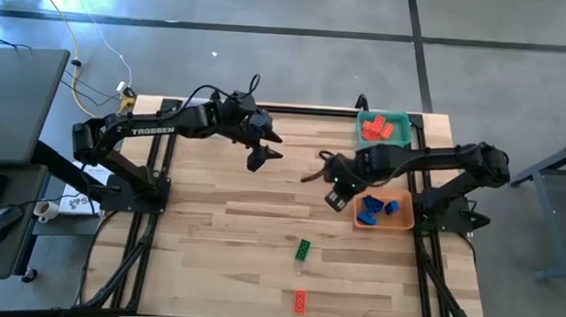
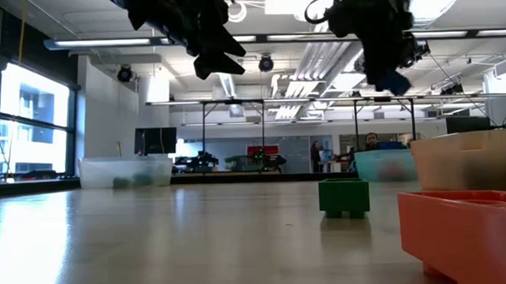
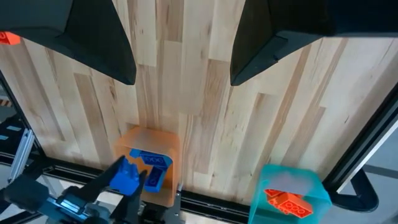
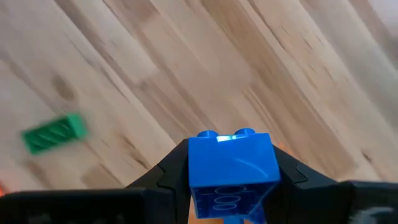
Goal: Sort & place blocks by color
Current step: Put the blue game piece into the orange bin
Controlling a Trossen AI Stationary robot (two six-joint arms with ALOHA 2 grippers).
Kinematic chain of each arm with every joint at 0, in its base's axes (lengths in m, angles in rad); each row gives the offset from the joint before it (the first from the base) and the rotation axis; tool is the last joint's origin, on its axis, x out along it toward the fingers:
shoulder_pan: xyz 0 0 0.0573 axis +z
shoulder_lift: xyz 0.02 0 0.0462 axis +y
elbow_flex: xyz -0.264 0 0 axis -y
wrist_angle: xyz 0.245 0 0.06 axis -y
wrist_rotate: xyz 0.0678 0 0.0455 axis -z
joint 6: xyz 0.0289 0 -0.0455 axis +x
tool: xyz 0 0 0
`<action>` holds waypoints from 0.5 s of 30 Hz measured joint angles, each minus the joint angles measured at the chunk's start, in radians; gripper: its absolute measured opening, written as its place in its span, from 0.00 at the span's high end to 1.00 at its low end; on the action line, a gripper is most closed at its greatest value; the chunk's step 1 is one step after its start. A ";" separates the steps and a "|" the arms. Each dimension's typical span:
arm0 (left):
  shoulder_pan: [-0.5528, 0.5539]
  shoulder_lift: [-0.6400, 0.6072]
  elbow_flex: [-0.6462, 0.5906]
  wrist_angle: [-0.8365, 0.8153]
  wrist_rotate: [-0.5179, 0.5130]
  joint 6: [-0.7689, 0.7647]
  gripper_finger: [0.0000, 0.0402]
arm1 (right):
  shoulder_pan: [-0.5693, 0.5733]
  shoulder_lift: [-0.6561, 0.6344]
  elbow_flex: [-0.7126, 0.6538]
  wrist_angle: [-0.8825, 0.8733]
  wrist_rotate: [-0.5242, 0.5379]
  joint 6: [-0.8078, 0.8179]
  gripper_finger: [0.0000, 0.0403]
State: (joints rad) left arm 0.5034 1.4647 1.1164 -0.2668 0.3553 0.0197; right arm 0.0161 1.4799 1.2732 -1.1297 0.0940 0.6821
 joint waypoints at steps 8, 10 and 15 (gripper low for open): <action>0.000 0.000 0.000 0.000 0.000 -0.006 0.38 | 0.089 0.000 0.000 -0.196 0.143 0.055 0.71; 0.000 0.000 0.000 0.000 0.000 -0.007 0.38 | 0.100 0.000 0.000 -0.233 0.156 0.080 0.71; 0.000 0.000 0.000 0.000 0.000 -0.008 0.38 | 0.124 -0.007 -0.047 -0.268 0.163 0.133 0.71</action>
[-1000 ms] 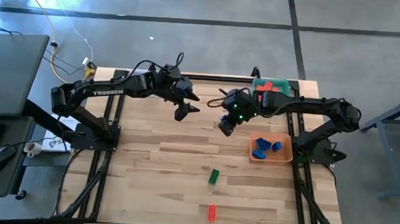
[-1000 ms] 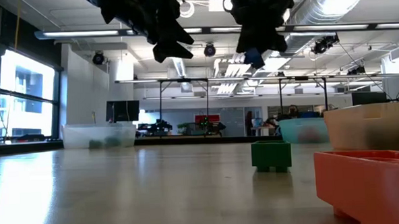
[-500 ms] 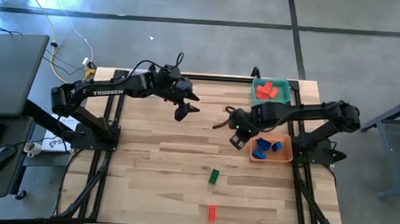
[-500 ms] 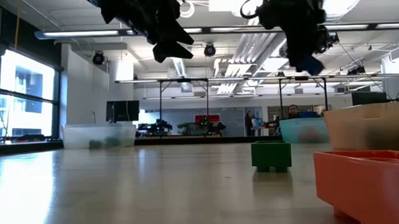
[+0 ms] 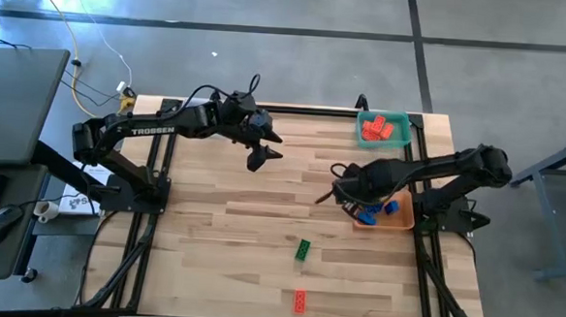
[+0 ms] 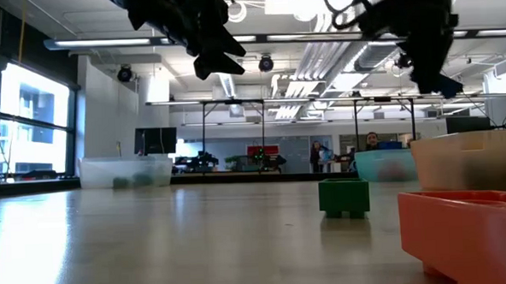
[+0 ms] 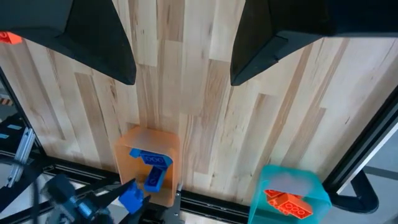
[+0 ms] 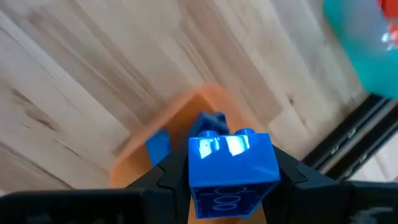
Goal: Sort & place blocks by color
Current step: Put the blue game piece into the orange bin
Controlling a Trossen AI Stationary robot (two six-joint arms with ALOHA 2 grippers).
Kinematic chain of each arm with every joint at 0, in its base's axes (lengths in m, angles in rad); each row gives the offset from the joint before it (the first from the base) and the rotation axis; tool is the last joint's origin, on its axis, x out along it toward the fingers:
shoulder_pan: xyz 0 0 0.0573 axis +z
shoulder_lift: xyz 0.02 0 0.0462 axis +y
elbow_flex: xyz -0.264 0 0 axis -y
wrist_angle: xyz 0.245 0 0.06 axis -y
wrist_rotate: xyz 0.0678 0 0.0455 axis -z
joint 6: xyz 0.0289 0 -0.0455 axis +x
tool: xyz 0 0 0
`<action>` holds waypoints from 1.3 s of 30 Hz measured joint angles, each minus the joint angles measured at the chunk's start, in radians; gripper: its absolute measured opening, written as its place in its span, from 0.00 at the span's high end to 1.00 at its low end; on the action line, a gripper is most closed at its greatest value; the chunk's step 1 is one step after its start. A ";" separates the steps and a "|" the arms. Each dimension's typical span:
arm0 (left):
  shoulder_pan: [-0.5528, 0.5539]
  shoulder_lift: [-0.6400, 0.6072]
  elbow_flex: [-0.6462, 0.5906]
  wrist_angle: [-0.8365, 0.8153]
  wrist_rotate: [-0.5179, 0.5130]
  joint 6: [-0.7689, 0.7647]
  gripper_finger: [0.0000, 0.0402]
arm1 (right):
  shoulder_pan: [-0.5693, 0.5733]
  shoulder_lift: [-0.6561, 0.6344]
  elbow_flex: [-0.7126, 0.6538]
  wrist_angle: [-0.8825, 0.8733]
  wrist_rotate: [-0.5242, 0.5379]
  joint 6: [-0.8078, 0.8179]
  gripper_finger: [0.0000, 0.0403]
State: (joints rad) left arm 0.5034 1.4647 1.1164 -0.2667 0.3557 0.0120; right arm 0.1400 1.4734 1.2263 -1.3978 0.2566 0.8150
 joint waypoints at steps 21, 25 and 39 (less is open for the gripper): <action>0.000 0.000 0.000 0.001 0.000 0.000 0.38 | 0.002 -0.311 -0.467 0.300 -0.117 0.347 0.71; 0.000 0.000 0.000 0.001 0.000 0.000 0.38 | -0.016 -0.343 -0.515 0.329 -0.163 0.395 0.70; -0.001 0.000 0.000 0.001 0.000 0.000 0.38 | -0.058 -0.349 -0.538 0.331 -0.216 0.399 0.51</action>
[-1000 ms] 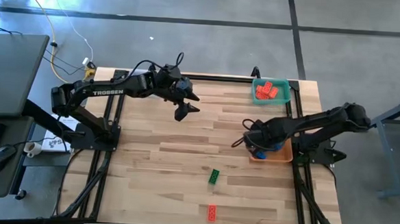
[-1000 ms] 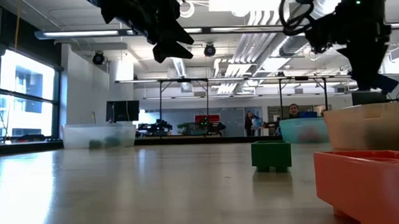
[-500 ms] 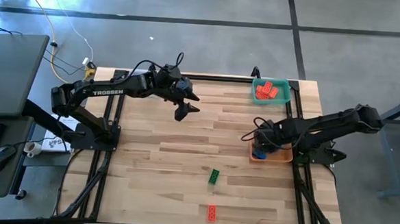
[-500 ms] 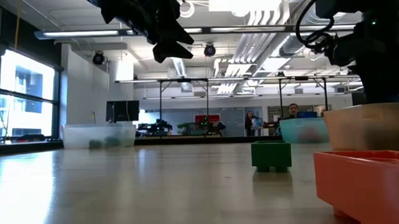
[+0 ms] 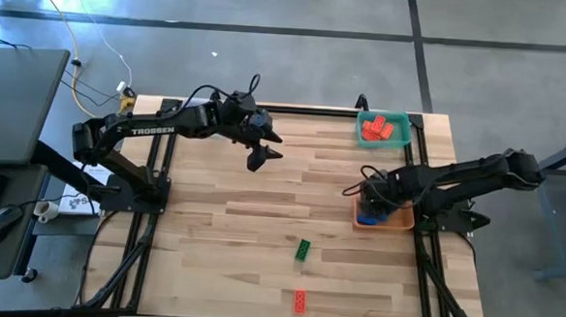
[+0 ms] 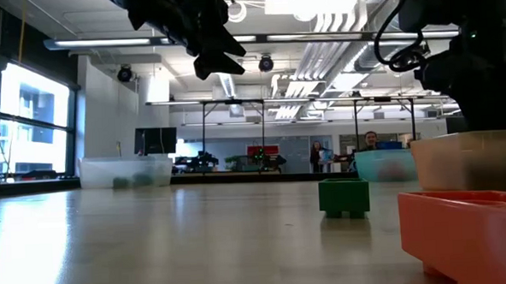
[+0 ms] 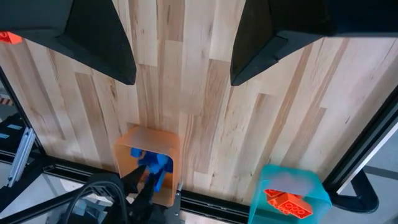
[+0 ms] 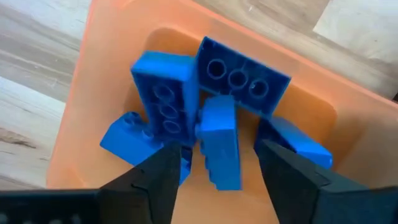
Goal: Sort & place blocks by color
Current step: Put the blue game piece into the orange bin, then put the green game piece into the transparent bin
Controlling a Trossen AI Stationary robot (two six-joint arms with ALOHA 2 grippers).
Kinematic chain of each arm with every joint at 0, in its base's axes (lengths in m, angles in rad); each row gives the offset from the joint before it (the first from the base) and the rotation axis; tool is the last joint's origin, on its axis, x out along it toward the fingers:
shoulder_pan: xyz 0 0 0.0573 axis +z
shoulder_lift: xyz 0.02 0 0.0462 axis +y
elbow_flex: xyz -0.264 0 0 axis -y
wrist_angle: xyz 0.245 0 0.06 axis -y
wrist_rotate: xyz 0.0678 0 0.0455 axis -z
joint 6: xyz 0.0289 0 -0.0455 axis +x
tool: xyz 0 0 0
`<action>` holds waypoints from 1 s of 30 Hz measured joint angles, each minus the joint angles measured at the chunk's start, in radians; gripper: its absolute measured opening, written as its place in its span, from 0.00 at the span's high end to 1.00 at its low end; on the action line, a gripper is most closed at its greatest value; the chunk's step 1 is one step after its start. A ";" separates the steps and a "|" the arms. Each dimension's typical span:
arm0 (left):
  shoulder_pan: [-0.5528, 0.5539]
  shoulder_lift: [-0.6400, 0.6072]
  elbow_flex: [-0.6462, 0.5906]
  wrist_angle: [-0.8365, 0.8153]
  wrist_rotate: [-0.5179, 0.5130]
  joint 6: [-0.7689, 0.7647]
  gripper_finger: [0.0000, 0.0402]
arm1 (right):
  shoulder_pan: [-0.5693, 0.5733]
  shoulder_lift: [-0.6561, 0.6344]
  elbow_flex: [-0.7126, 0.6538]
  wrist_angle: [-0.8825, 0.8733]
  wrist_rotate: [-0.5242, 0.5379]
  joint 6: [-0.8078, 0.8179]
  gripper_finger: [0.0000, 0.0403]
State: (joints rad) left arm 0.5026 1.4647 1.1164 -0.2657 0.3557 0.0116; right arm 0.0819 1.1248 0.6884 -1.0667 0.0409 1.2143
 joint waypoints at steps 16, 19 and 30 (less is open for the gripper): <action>0.001 -0.011 0.000 -0.028 -0.002 0.004 0.38 | -0.016 0.000 0.137 0.106 0.042 0.009 0.49; 0.001 -0.027 0.000 -0.075 -0.015 0.030 0.38 | -0.016 0.000 0.169 0.179 0.095 -0.026 0.49; -0.002 -0.122 0.000 -0.271 -0.167 0.040 0.38 | -0.016 0.000 0.187 0.532 0.189 -0.180 0.49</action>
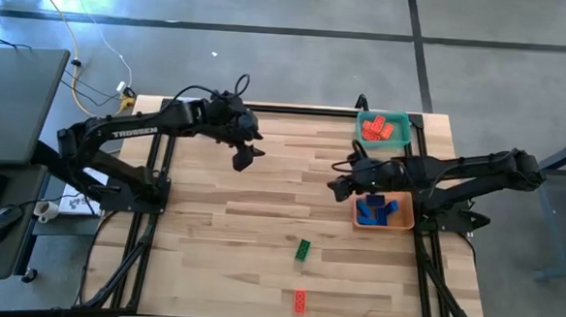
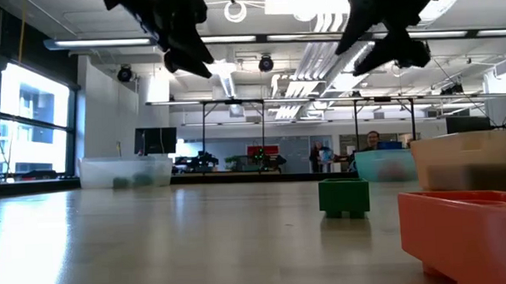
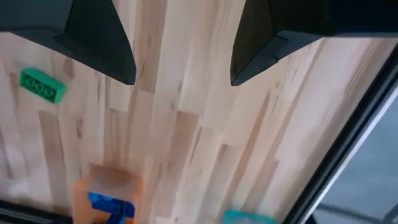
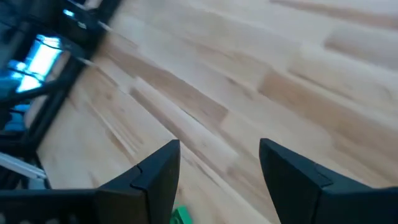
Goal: Sort & place blocks by color
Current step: Put the green game piece into the transparent bin
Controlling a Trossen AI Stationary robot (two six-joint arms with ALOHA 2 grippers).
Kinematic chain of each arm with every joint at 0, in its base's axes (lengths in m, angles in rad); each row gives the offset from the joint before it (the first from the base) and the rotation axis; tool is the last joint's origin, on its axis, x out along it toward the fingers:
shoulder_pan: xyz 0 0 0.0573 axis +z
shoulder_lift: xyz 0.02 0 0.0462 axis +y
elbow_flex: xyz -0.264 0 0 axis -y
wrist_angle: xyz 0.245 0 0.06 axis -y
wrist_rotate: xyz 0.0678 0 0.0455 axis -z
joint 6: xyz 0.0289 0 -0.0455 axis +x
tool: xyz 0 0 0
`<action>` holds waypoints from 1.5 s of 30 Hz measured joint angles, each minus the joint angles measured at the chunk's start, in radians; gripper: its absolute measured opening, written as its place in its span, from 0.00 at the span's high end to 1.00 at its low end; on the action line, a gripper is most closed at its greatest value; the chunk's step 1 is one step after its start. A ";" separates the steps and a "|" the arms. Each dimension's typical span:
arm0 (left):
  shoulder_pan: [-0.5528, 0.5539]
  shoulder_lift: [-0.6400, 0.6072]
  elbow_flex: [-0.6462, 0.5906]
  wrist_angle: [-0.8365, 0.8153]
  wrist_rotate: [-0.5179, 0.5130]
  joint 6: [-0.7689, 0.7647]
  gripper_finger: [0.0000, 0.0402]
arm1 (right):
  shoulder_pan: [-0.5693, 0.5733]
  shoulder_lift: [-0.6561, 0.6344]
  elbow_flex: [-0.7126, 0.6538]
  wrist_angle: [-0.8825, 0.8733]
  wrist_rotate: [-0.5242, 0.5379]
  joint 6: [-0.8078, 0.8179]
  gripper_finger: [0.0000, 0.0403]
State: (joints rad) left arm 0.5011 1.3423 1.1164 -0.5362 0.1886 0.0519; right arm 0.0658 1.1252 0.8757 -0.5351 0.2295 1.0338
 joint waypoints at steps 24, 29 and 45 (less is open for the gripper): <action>-0.033 -0.268 0.000 -0.397 -0.043 -0.545 0.38 | -0.003 0.002 0.000 0.586 -0.020 -0.590 0.38; -0.076 -0.270 0.000 -0.436 -0.044 -0.573 0.38 | -0.037 0.002 0.000 0.680 -0.108 -0.658 0.38; -0.144 -0.269 0.000 -0.447 -0.052 -0.668 0.38 | -0.075 0.191 0.193 0.374 -0.388 -0.894 0.38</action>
State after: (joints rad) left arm 0.3572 1.0729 1.1163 -0.9833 0.1364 -0.6162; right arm -0.0090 1.3161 1.0686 -0.1615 -0.1582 0.1402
